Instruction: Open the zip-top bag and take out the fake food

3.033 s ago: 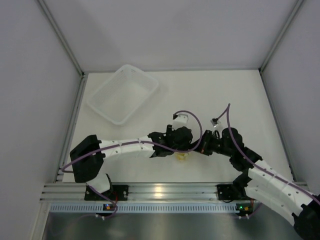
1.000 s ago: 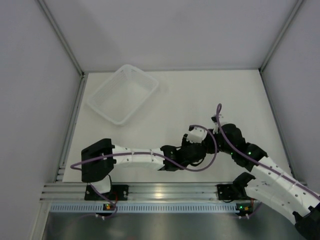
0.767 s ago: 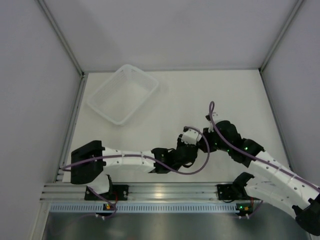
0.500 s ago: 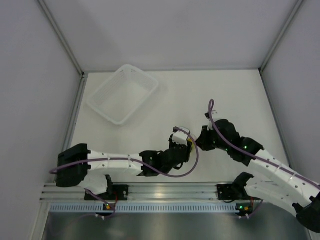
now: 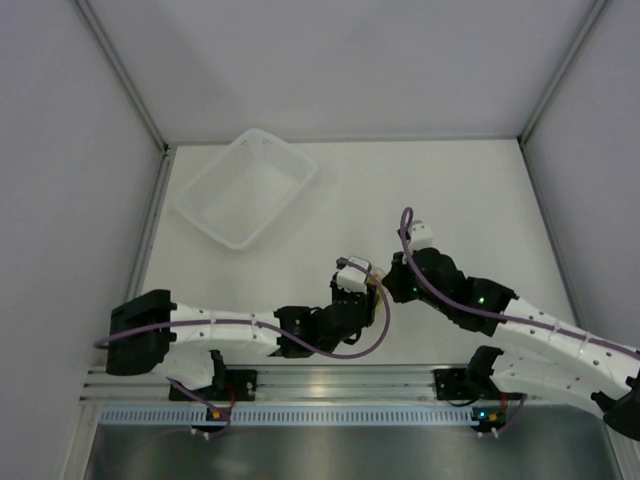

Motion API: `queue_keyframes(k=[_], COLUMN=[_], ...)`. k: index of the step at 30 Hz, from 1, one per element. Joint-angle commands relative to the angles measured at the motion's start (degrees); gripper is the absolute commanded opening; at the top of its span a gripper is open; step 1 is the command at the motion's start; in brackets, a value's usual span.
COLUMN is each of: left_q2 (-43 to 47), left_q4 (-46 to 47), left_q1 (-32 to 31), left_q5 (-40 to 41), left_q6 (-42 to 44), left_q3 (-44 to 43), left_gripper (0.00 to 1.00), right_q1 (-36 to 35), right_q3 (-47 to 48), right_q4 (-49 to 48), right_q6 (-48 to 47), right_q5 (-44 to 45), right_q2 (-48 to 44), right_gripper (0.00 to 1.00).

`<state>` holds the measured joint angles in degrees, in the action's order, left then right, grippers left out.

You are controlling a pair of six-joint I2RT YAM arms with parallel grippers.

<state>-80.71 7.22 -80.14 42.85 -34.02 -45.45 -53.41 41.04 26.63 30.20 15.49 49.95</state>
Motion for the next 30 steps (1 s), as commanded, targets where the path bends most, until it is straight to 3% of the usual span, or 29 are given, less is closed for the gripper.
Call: queue_keyframes(k=[1, 18, 29, 30], left_q2=[2.5, 6.4, 8.0, 8.1], left_q4=[1.7, 1.6, 1.0, 1.0], left_q1=[-0.9, -0.9, -0.9, -0.9], left_q5=[1.6, 3.8, 5.4, 5.2], left_q6=[-3.2, -5.8, -7.8, -8.1], left_q3=[0.3, 2.1, 2.6, 2.6], left_gripper=[0.00, 0.00, 0.00, 0.00], right_q1=[-2.8, -3.5, -4.7, -4.8], right_q3=[0.7, -3.2, -5.7, -5.7], right_q4=[-8.3, -9.4, -14.0, -14.2], right_q6=[-0.4, -2.8, -1.4, -1.2], right_q5=[2.9, -2.4, -6.1, -6.1], right_q2=[-0.7, -1.3, 0.1, 0.6], right_gripper=[0.00, 0.30, 0.30, 0.25])
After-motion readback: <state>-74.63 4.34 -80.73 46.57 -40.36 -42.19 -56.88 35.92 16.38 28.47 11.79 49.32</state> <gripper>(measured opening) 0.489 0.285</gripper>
